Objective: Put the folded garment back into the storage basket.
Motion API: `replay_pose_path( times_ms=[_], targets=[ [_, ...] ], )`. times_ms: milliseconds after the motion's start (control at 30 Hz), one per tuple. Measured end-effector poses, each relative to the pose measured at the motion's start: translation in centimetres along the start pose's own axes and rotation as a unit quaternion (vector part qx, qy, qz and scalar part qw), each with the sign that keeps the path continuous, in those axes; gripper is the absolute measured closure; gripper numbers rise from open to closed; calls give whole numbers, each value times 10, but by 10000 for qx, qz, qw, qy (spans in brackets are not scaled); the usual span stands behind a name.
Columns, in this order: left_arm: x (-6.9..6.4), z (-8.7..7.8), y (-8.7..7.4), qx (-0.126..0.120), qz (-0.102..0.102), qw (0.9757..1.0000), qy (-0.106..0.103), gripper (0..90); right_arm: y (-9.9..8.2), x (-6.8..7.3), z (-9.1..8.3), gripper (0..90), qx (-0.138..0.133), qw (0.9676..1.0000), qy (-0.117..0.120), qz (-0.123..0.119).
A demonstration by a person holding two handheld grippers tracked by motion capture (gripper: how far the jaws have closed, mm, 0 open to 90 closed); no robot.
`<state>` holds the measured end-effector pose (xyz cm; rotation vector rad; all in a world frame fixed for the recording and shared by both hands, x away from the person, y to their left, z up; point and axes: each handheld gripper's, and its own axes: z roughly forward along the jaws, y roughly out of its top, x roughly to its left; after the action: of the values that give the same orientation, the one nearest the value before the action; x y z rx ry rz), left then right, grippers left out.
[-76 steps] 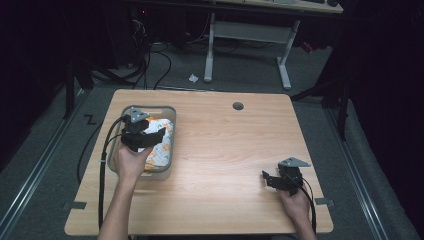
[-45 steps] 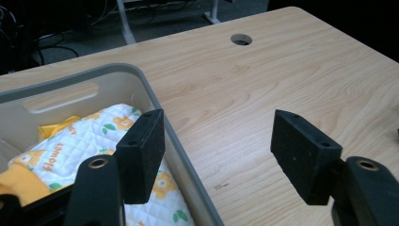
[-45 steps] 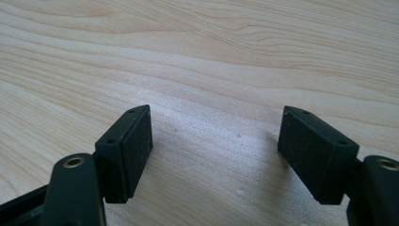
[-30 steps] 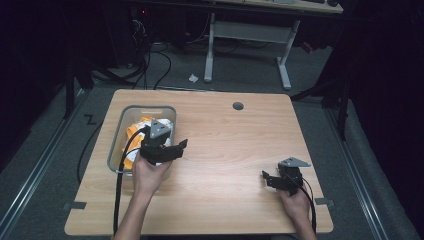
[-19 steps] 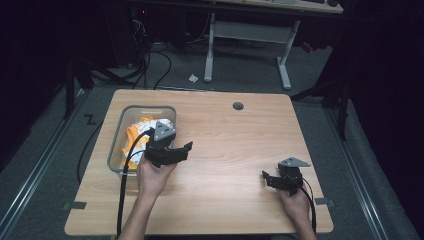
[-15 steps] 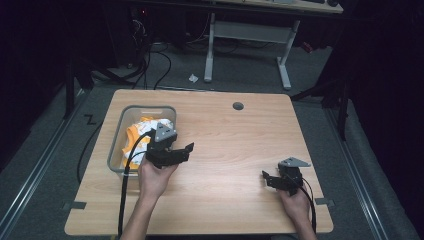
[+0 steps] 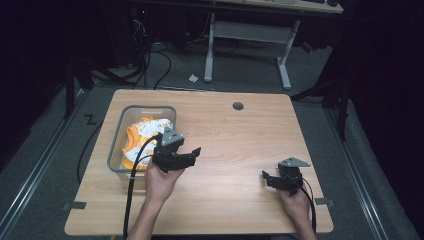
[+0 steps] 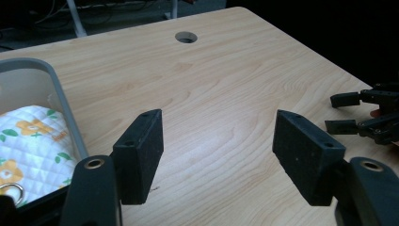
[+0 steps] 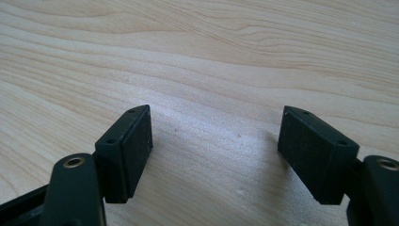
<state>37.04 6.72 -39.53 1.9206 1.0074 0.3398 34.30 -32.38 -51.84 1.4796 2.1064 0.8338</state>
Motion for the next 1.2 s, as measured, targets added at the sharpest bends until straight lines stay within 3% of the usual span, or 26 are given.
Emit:
replay_pose_path(
  times_ms=[400,533,1200],
  targets=[
    [-11,7,-4,13,-6,9997,-226,337,0,0,0,269,0,10000,0,-3],
    [-15,10,-5,49,58,9997,-231,336,0,0,0,269,0,10000,-1,-3],
    [-25,26,-14,74,-18,9991,-409,339,0,0,0,269,0,10000,-2,-2]
  ],
)
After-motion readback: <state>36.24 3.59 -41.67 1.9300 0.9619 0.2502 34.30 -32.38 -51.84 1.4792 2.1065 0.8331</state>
